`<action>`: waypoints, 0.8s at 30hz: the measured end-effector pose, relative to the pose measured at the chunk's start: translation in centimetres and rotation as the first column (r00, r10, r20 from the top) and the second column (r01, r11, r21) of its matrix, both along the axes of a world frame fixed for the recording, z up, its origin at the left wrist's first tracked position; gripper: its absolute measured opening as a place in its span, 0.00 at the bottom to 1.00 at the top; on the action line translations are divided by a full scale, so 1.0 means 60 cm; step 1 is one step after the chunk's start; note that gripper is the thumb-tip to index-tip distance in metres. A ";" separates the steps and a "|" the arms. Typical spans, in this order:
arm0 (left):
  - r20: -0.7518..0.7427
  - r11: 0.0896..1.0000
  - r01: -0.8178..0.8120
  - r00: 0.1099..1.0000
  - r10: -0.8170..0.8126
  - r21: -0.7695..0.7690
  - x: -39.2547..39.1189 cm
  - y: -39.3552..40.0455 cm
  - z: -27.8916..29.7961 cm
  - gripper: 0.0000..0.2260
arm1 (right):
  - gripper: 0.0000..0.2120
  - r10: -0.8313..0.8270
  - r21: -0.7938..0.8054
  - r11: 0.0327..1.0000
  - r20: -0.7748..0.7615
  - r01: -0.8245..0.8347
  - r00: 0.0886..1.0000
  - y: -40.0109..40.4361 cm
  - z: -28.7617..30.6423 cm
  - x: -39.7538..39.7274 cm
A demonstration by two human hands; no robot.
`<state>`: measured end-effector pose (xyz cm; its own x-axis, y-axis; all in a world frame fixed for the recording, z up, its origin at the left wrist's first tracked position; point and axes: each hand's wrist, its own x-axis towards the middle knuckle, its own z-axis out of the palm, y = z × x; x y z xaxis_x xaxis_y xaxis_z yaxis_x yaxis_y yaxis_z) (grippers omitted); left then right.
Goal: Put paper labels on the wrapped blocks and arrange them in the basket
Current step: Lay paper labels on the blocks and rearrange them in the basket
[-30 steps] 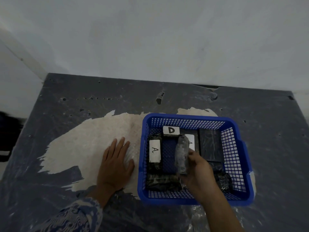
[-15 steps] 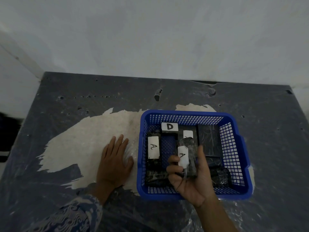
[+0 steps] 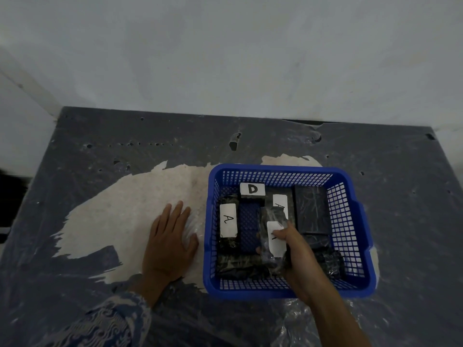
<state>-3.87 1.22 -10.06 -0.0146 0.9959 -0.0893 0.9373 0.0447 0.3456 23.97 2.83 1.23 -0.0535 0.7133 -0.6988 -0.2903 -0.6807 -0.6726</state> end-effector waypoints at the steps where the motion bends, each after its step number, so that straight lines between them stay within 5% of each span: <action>1: 0.000 1.000 0.002 1.000 -0.002 0.003 0.000 0.000 -0.001 0.31 | 0.20 0.025 0.023 0.999 0.054 -0.027 0.998 0.000 -0.003 -0.002; 8: -0.003 1.000 0.003 1.000 -0.003 -0.014 -0.002 0.000 -0.003 0.32 | 0.23 0.046 0.077 0.995 0.146 -0.057 0.988 0.001 -0.012 -0.020; 14: 0.012 1.000 0.006 1.000 -0.006 -0.013 0.000 0.000 0.004 0.32 | 0.12 0.118 0.112 0.980 0.355 -0.167 0.927 0.022 -0.017 -0.030; 18: 0.018 1.000 0.003 1.000 -0.003 -0.007 0.000 0.000 0.006 0.32 | 0.15 0.090 0.130 0.968 0.614 -0.213 0.784 0.046 -0.032 -0.043; 24: 0.001 1.000 0.006 1.000 -0.006 -0.010 0.000 0.000 0.005 0.32 | 0.17 0.053 0.089 0.973 0.807 -0.211 0.588 0.067 -0.050 -0.069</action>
<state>-3.89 1.22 -9.78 -0.0091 0.9950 -0.0994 0.9374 0.0430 0.3457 19.81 6.82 -1.76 0.3637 0.8473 -0.3870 0.4985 -0.5280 -0.6876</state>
